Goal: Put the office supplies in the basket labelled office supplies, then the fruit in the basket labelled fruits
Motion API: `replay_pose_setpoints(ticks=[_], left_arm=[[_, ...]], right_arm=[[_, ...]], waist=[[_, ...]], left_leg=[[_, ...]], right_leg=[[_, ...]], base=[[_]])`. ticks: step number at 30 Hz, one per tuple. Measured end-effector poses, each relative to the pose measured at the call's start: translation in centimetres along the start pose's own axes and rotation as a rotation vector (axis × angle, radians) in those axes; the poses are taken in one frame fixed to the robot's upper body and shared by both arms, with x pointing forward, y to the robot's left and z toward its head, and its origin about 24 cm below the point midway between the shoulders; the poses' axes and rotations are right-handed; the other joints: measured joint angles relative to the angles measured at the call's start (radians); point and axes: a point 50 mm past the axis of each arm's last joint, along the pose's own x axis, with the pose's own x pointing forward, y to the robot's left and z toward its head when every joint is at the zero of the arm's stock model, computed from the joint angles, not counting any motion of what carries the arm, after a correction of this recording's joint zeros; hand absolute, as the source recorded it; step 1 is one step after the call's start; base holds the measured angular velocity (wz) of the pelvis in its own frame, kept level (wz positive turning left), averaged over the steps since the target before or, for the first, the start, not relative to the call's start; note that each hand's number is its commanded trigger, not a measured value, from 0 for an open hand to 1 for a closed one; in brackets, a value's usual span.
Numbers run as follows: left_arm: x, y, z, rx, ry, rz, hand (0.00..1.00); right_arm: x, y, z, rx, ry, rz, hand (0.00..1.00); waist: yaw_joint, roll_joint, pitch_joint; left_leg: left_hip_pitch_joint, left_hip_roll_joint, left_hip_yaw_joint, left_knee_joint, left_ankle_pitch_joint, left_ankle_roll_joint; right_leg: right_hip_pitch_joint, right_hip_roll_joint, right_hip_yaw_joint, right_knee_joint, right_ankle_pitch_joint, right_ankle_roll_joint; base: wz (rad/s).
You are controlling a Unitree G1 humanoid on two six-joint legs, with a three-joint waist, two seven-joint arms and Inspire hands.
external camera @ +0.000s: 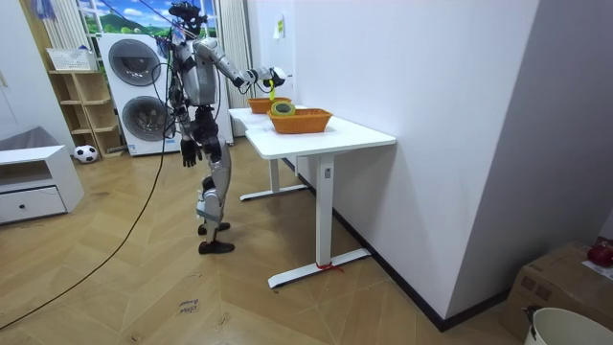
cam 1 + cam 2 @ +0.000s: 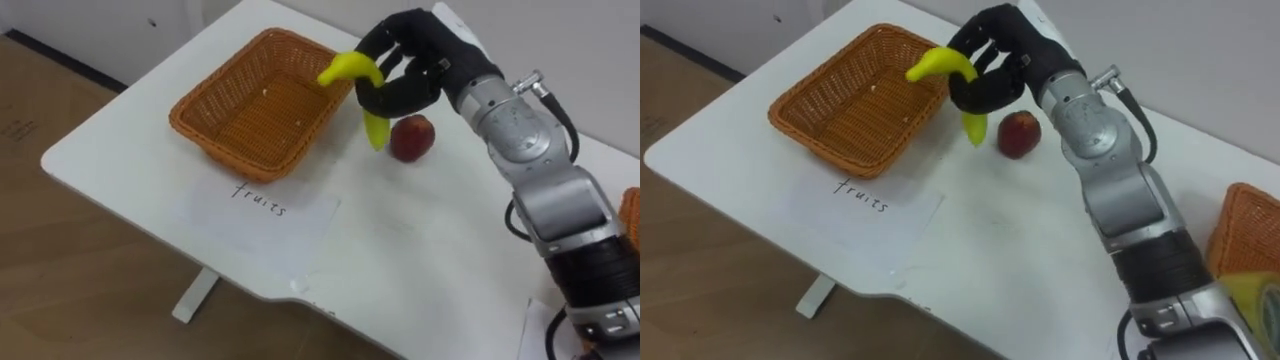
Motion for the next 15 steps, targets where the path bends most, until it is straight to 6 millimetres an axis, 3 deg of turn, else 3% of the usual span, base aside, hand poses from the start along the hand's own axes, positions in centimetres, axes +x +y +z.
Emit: replay_pose_setpoints(ticks=[5, 15], left_arm=[[-0.1, 0.1, -1.1, 0.003, 0.036, 0.002, 0.00], [-0.1, 0.1, -1.2, 0.002, 0.033, -0.013, 0.00]], right_arm=[[0.5, 0.4, 0.1, 0.028, 0.003, 0.001, 1.00], [1.0, 0.2, -0.3, 0.162, 0.019, -0.028, 1.00]], waist=[[0.006, -0.004, -0.0026], [0.029, -0.007, 0.0000]], left_leg=[[-0.003, -0.012, -0.029, 0.003, 0.002, 0.003], [0.004, -0.022, -0.035, 0.003, 0.004, 0.008]], right_leg=[[0.009, -0.007, -0.028, 0.001, -0.002, 0.003], [0.027, -0.013, -0.027, 0.002, -0.004, 0.007]], base=[[0.16], [0.04]])
